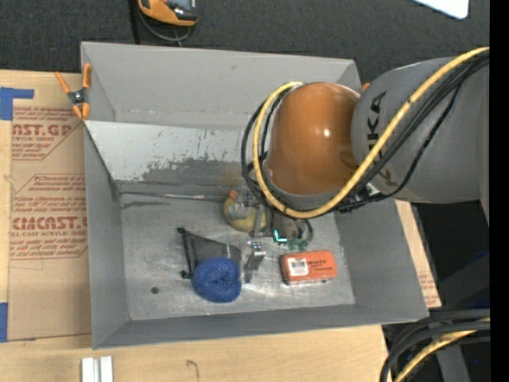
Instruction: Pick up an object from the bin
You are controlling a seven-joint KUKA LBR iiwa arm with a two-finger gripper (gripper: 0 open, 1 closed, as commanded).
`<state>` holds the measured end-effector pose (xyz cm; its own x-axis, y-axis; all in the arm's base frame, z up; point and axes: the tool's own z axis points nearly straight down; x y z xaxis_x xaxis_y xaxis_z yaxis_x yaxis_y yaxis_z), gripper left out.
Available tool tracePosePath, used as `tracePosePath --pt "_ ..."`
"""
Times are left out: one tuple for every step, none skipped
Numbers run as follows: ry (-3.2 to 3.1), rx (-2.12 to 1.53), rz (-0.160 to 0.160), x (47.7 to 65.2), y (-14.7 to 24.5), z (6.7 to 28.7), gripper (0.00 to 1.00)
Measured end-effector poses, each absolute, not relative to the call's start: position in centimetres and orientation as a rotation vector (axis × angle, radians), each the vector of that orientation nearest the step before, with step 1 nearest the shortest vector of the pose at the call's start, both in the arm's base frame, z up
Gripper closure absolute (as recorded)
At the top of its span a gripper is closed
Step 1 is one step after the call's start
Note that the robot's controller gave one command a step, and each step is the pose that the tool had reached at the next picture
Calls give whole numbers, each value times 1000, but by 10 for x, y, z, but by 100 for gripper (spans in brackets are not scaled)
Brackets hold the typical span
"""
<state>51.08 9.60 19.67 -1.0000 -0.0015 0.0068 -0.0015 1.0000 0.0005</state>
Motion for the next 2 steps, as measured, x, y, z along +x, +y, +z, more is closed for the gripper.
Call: tracePosePath --pt "-3142 1 -2 513 96 200 0" --pt "-3151 41 -3 509 98 160 0"
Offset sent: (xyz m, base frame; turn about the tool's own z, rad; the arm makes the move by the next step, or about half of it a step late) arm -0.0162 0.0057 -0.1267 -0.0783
